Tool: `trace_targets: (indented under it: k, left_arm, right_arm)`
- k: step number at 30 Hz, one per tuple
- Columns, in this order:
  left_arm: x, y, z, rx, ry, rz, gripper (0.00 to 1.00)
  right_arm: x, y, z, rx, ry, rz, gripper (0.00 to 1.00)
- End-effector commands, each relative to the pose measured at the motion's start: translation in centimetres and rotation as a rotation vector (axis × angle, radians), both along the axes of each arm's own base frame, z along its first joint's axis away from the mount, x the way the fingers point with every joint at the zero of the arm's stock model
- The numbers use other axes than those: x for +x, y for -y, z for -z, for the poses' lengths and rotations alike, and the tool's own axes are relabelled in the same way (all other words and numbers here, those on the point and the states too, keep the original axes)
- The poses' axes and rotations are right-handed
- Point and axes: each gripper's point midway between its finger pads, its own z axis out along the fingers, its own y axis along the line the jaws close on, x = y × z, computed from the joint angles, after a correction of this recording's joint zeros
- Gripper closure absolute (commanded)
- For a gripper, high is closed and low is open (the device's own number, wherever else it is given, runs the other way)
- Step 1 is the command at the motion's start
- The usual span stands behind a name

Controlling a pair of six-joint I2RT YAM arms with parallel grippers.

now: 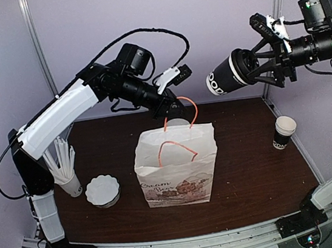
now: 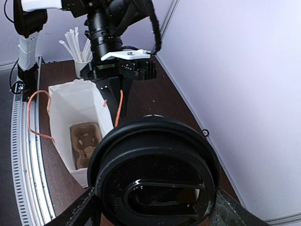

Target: Pack the takeout coffee

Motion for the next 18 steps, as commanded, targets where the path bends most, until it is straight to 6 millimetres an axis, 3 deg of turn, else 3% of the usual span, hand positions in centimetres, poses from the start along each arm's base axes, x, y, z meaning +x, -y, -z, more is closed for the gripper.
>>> trace_targets:
  k: [1, 12, 18]
  left_arm:
    - [-0.1, 1.5, -4.4, -0.149, 0.022, 0.030, 1.00]
    - [1.2, 2.2, -3.4, -0.165, -0.011, -0.041, 1.00]
    - [1.5, 2.4, -3.1, -0.180, -0.039, -0.076, 1.00]
  right_arm:
    - [-2.8, -1.3, -1.1, 0.074, -0.034, -0.141, 0.23]
    - [-5.8, -2.5, -1.8, 0.136, -0.097, -0.291, 0.23]
    - [-4.7, -3.0, 0.8, 0.087, -0.137, -0.271, 0.23]
